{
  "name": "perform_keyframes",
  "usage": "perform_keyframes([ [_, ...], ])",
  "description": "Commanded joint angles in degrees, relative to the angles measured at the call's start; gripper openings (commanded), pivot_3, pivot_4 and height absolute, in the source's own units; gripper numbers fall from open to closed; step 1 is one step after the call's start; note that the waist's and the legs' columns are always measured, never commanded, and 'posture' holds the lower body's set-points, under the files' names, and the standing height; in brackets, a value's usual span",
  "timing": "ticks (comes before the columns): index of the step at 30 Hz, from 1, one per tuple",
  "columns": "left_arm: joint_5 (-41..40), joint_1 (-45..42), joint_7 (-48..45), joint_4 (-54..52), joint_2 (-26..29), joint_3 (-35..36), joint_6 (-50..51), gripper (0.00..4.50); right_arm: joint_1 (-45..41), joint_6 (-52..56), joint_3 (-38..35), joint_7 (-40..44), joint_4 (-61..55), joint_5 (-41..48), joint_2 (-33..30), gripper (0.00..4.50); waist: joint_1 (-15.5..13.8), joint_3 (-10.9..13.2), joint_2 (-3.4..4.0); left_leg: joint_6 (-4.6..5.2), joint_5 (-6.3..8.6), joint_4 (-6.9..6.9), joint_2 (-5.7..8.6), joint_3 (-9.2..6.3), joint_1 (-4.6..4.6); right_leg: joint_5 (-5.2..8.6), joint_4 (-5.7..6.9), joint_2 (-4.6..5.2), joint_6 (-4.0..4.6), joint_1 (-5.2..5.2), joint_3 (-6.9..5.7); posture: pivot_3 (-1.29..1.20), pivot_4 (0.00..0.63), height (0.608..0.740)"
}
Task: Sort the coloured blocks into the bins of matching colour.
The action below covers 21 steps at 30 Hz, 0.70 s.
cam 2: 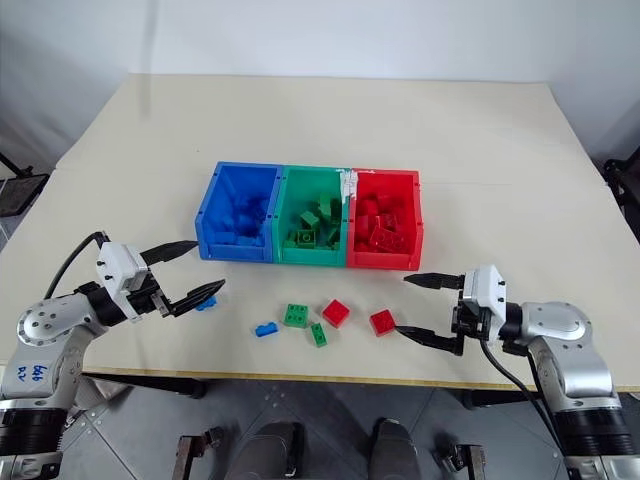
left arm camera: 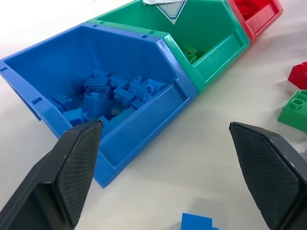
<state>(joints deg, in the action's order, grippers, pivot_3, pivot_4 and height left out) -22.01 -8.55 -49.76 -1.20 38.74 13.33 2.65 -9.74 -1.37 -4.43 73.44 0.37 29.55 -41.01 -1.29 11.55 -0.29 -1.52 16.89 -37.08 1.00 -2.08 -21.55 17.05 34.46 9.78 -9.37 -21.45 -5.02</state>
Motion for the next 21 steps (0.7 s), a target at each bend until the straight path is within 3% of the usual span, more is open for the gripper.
perform_keyframes([
  [1, -2.28, 0.71, -3.79, -2.88, 1.59, -0.58, 1.83, 4.48, 1.35, -1.8, -3.14, -1.44, -2.65, 0.3, 0.16, 4.5, -0.01, 0.0, 0.0, 0.0, 0.01, 0.0, -0.02, 0.0, 0.0, 0.0, 0.01, -0.02, 0.0, 0.0, 0.0, 0.0, 0.15, 0.74],
  [11, -4.63, -0.78, -14.15, -15.77, 2.13, -13.51, 8.63, 4.48, 9.2, -3.92, -12.85, 2.66, 2.91, -1.06, -8.61, 4.5, -0.15, 0.0, 0.0, 0.11, 0.16, -0.08, -0.06, 0.23, 0.03, 0.0, -0.05, -0.06, -0.01, 0.02, 0.19, 0.0, 0.15, 0.74],
  [15, -4.43, -2.08, -15.03, -17.59, 2.23, -16.06, 9.6, 4.48, 7.42, -5.77, -9.87, 5.89, 5.3, -3.66, -10.6, 4.5, 0.2, 0.0, 0.0, 0.08, 0.19, -0.08, -0.19, 0.4, 0.12, 0.0, -0.05, -0.22, 0.0, 0.0, 0.37, 0.0, 0.15, 0.74],
  [21, -3.77, 1.1, -14.86, -17.19, 4.5, -12.79, 8.09, 4.48, 0.43, 1.02, -0.16, 7.79, 0.41, -5.49, -10.29, 4.5, 1.32, 0.01, 0.02, 0.04, 0.27, -0.06, -0.38, 0.65, 0.29, 0.0, -0.05, -0.39, 0.04, -0.01, 0.58, 0.0, 0.15, 0.74],
])
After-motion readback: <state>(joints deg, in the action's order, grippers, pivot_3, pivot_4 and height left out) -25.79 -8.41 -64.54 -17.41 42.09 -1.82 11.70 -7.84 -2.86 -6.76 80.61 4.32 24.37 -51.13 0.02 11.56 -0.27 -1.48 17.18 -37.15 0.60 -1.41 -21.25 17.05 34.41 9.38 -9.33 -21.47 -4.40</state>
